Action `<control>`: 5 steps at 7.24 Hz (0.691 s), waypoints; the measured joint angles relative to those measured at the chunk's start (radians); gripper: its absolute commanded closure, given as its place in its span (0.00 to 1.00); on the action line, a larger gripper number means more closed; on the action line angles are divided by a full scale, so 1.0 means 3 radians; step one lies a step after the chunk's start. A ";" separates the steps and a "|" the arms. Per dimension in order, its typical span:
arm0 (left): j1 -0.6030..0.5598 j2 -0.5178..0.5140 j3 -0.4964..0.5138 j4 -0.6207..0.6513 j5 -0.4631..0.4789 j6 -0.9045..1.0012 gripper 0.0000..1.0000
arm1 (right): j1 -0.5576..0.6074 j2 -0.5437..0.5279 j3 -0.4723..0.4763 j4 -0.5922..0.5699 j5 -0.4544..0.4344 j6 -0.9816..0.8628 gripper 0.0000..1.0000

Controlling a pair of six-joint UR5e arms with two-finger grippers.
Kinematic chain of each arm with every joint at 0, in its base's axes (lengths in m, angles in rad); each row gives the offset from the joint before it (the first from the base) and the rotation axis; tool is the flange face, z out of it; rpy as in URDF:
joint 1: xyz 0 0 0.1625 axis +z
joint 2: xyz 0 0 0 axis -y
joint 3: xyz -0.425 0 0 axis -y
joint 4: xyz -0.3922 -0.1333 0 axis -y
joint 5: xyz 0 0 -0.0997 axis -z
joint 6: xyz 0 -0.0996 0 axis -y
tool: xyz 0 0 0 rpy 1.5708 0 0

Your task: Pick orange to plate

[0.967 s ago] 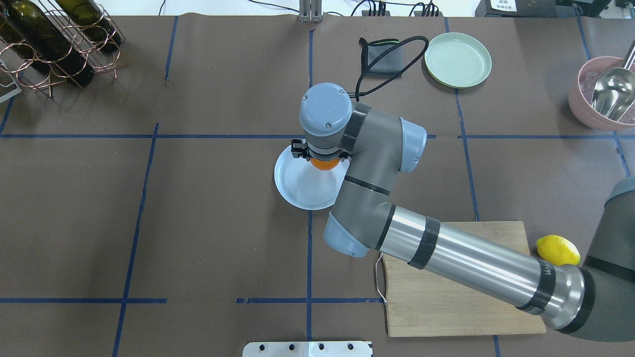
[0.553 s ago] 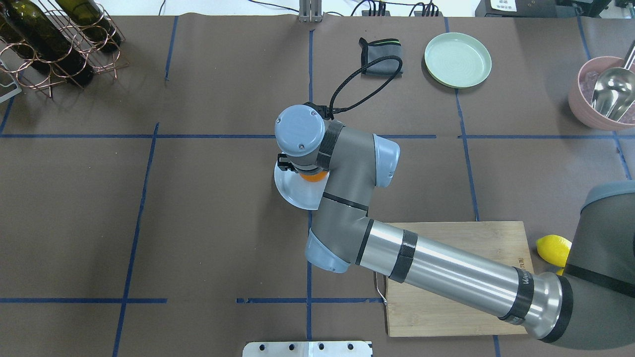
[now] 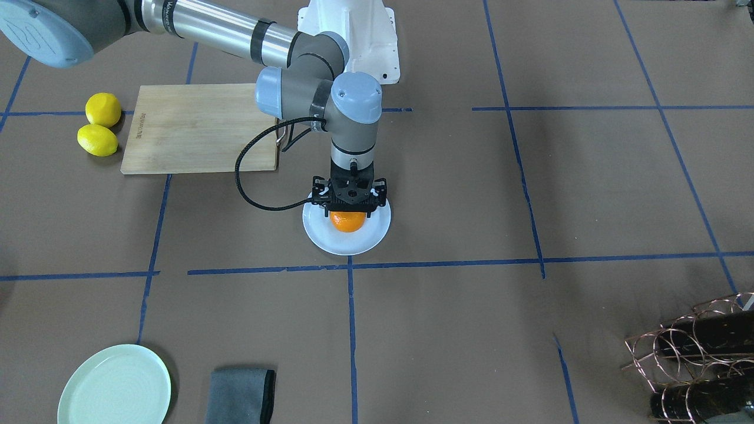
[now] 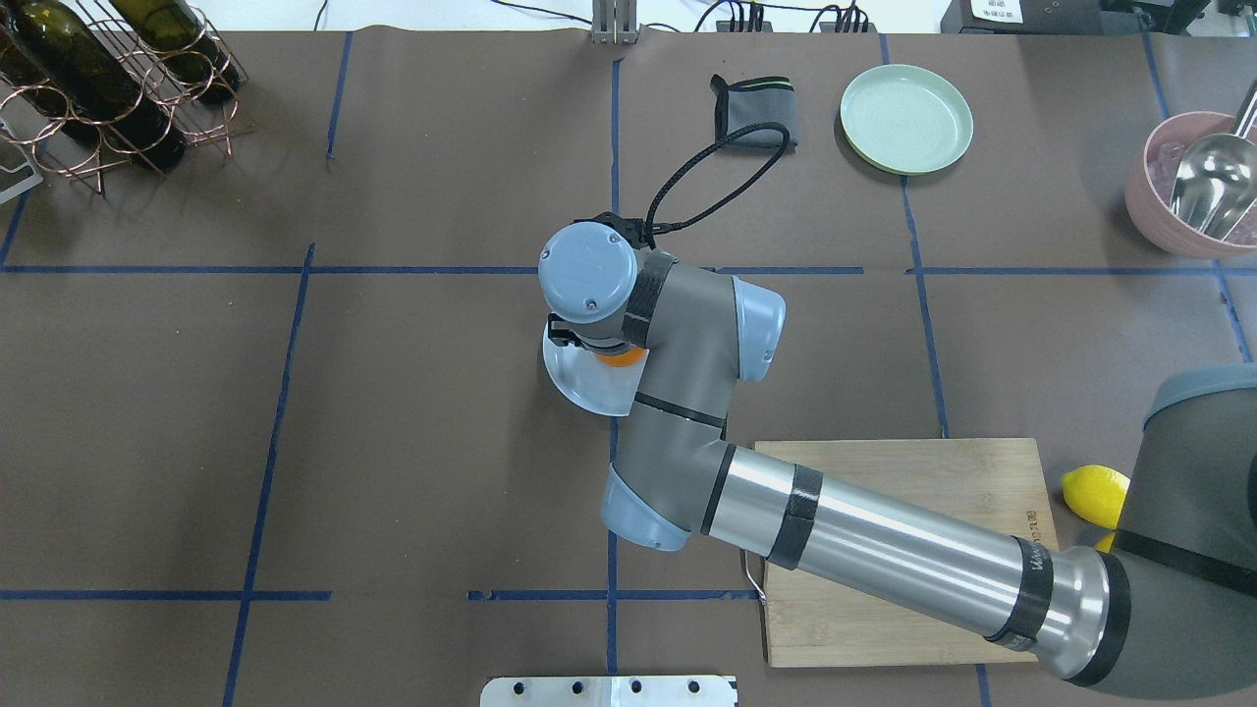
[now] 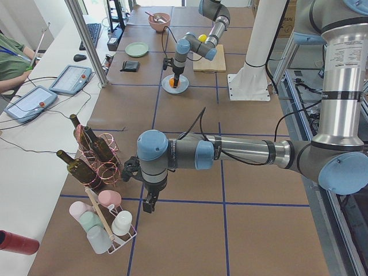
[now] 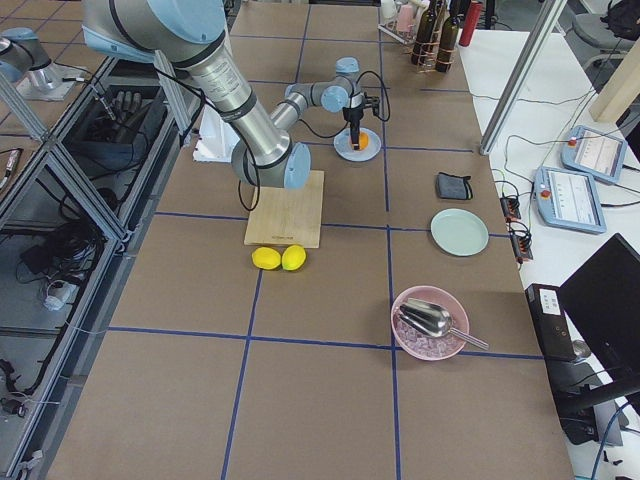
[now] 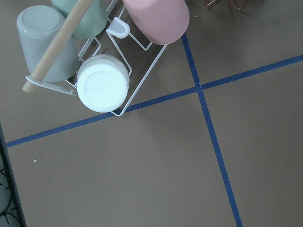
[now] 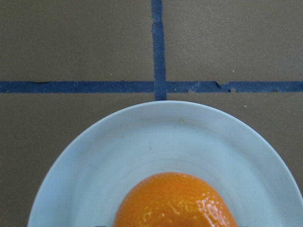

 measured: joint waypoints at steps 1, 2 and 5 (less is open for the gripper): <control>0.0001 0.0007 0.0005 -0.0001 -0.0001 0.0000 0.00 | 0.0056 -0.0002 0.0059 -0.0001 0.0029 -0.0028 0.00; 0.0001 0.0023 0.0003 -0.0001 -0.0001 0.0000 0.00 | 0.0149 -0.0014 0.0125 -0.0002 0.0099 -0.0076 0.00; 0.0006 0.0037 0.0021 0.0028 -0.0118 -0.0019 0.00 | 0.0725 -0.0354 0.0444 0.0000 0.0626 -0.0782 0.00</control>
